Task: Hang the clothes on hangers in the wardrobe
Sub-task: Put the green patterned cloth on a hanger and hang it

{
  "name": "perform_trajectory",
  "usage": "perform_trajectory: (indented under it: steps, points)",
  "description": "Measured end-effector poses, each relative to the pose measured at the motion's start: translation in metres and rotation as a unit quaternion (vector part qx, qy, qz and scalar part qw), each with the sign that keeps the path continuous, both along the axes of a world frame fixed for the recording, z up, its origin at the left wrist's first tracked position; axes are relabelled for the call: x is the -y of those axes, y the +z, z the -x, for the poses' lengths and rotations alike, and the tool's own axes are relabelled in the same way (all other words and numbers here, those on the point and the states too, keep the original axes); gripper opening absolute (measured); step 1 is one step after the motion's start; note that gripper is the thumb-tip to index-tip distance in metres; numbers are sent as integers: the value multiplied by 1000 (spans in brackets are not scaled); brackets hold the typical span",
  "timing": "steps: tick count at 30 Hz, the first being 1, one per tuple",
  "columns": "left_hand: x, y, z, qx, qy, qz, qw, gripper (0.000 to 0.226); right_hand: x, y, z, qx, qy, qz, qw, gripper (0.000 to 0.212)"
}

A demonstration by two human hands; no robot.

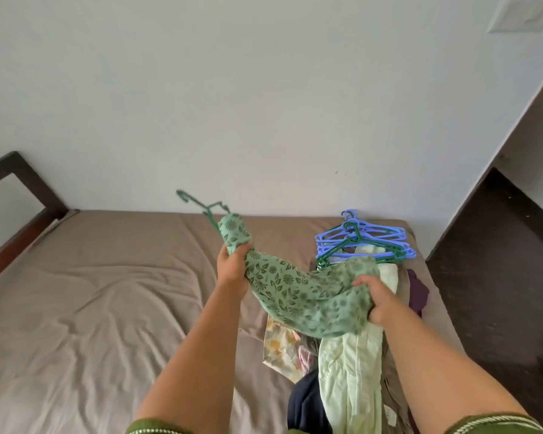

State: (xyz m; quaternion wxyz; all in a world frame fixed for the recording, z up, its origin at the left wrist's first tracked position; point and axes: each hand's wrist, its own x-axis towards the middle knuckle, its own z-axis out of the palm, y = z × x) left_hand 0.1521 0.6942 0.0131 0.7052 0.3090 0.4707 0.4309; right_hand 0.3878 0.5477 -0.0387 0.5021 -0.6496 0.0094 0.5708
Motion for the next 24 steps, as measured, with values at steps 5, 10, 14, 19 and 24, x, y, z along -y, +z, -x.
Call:
perform_trajectory:
  steps: [5,10,14,19,24]
  points:
    - [0,42,-9,-81,-88,-148,982,20,-29,-2,35,136,159,99,973,85]
    - [4,53,-22,-132,-115,-224,959,28,-98,81,61,313,143,-165,924,104]
    - [1,70,-22,-147,-105,-274,945,33,-124,125,69,571,200,-234,761,125]
    - [-18,95,-1,-199,-112,-330,916,37,-128,141,80,610,266,-268,697,95]
    - [-37,114,30,-245,-104,-357,895,30,-140,169,104,597,352,-251,675,42]
